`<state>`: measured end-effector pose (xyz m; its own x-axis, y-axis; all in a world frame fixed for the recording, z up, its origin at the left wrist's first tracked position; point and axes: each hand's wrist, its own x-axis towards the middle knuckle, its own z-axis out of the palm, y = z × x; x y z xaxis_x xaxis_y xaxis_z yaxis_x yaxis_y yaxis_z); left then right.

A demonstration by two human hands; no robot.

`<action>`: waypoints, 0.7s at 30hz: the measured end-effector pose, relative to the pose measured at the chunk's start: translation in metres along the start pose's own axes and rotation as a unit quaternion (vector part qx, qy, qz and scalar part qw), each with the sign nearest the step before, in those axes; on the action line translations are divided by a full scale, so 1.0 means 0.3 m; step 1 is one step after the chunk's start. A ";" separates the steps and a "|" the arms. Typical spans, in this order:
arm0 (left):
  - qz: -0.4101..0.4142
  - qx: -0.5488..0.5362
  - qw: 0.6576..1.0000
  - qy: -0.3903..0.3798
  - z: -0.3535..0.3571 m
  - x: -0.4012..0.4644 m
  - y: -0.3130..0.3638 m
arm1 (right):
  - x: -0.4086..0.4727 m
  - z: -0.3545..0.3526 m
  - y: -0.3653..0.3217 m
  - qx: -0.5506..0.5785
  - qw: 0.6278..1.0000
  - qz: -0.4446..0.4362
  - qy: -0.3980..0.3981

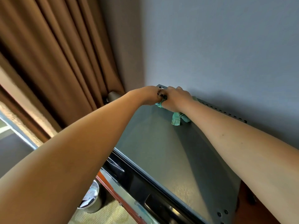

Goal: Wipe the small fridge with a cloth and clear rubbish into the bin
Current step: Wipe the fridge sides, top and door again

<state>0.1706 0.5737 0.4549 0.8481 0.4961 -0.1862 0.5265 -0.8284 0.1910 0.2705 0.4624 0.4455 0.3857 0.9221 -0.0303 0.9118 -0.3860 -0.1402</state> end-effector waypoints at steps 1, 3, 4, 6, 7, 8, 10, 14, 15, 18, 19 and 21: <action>-0.002 0.006 1.000 -0.003 -0.004 -0.014 0.006 | -0.013 -0.002 -0.009 0.000 1.000 -0.001 -0.002; -0.010 0.011 1.000 -0.012 -0.012 -0.052 0.020 | -0.047 -0.005 -0.028 0.003 1.000 -0.004 -0.013; -0.011 0.014 1.000 -0.016 -0.011 -0.074 0.024 | -0.069 -0.005 -0.040 0.001 1.000 -0.006 -0.019; -0.003 0.010 1.000 -0.017 0.004 -0.121 0.021 | -0.118 -0.002 -0.067 -0.002 1.000 -0.004 -0.024; 0.000 0.004 1.000 -0.013 0.014 -0.148 0.018 | -0.144 -0.002 -0.084 0.000 1.000 0.000 -0.025; 0.002 0.003 1.000 -0.010 0.022 -0.182 0.016 | -0.171 -0.001 -0.102 0.003 1.000 0.004 -0.024; 0.012 0.010 1.000 -0.017 0.039 -0.246 0.010 | -0.228 0.003 -0.149 0.000 1.000 0.010 -0.022; 0.036 -0.004 0.999 -0.017 0.069 -0.385 -0.013 | -0.349 0.026 -0.257 -0.021 0.999 0.033 -0.019; 0.044 -0.005 0.999 -0.015 0.077 -0.422 -0.019 | -0.379 0.033 -0.284 -0.022 0.999 0.037 -0.019; 0.052 -0.013 0.998 -0.021 0.109 -0.520 -0.047 | -0.470 0.051 -0.366 -0.015 0.999 0.046 -0.016; 0.055 -0.020 0.998 -0.024 0.120 -0.548 -0.057 | -0.499 0.055 -0.392 -0.014 0.999 0.048 -0.017; 0.063 -0.031 0.997 -0.028 0.130 -0.603 -0.073 | -0.557 0.062 -0.441 -0.013 0.999 0.048 -0.019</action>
<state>0.0032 0.4920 0.4467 0.9042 0.3723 -0.2093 0.4198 -0.8651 0.2746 0.0828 0.3599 0.4508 0.4657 0.8813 -0.0796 0.8749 -0.4721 -0.1082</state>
